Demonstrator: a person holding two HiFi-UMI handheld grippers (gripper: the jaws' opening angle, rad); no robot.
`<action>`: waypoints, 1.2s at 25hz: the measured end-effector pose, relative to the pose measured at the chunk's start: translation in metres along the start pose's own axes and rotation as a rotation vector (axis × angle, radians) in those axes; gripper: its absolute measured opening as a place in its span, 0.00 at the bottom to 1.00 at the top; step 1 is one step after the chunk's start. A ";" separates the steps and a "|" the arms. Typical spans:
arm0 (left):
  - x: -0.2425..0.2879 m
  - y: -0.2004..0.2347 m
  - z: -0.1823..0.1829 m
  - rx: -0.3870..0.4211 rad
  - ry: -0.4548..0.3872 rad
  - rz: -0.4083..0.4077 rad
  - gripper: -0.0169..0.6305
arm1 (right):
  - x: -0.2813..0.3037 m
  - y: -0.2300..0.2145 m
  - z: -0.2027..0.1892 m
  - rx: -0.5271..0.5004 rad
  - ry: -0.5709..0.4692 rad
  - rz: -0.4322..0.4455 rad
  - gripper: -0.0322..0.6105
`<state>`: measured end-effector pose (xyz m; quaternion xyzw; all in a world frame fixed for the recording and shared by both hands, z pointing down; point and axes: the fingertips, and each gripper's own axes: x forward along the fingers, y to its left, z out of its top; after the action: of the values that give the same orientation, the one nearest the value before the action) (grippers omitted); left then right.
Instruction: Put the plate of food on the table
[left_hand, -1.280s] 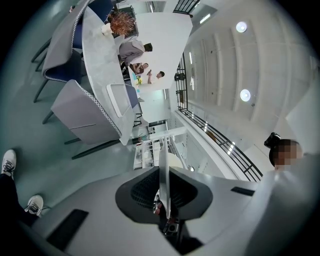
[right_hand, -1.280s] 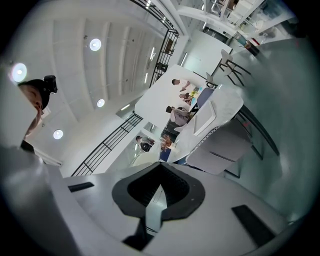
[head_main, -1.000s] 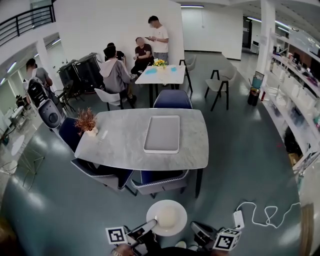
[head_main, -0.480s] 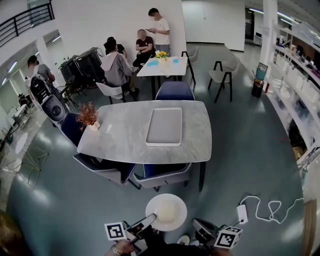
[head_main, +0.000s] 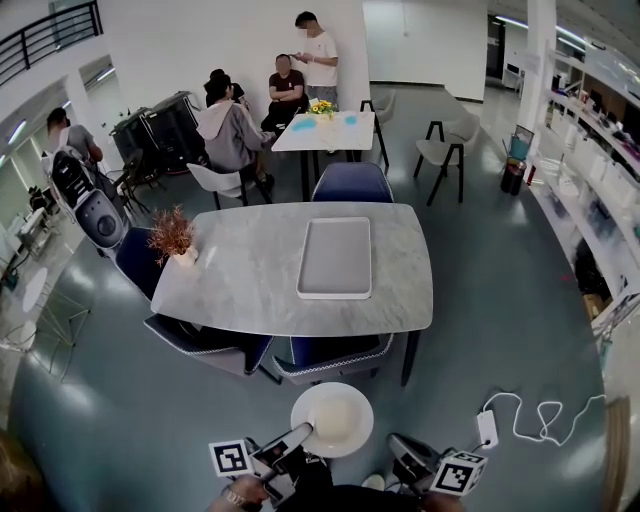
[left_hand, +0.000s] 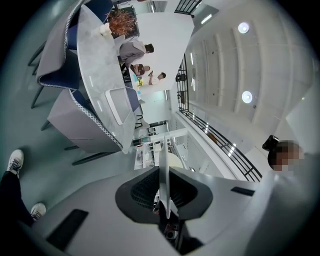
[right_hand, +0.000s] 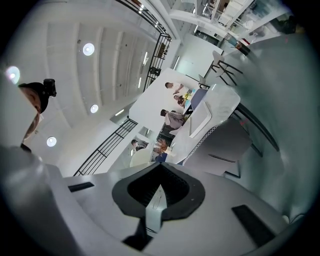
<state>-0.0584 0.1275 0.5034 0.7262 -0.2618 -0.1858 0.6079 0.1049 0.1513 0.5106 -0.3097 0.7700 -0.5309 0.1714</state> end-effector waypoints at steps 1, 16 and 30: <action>-0.001 0.002 0.008 -0.002 0.004 0.000 0.08 | 0.009 0.002 0.001 -0.003 -0.008 -0.001 0.07; -0.010 0.030 0.143 -0.015 0.022 -0.057 0.08 | 0.125 0.006 0.011 -0.030 -0.067 -0.067 0.07; -0.019 0.062 0.235 -0.022 0.026 -0.052 0.08 | 0.194 0.014 0.009 -0.045 -0.111 -0.111 0.07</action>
<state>-0.2217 -0.0530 0.5178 0.7284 -0.2327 -0.1951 0.6142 -0.0393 0.0205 0.5063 -0.3845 0.7526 -0.5043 0.1773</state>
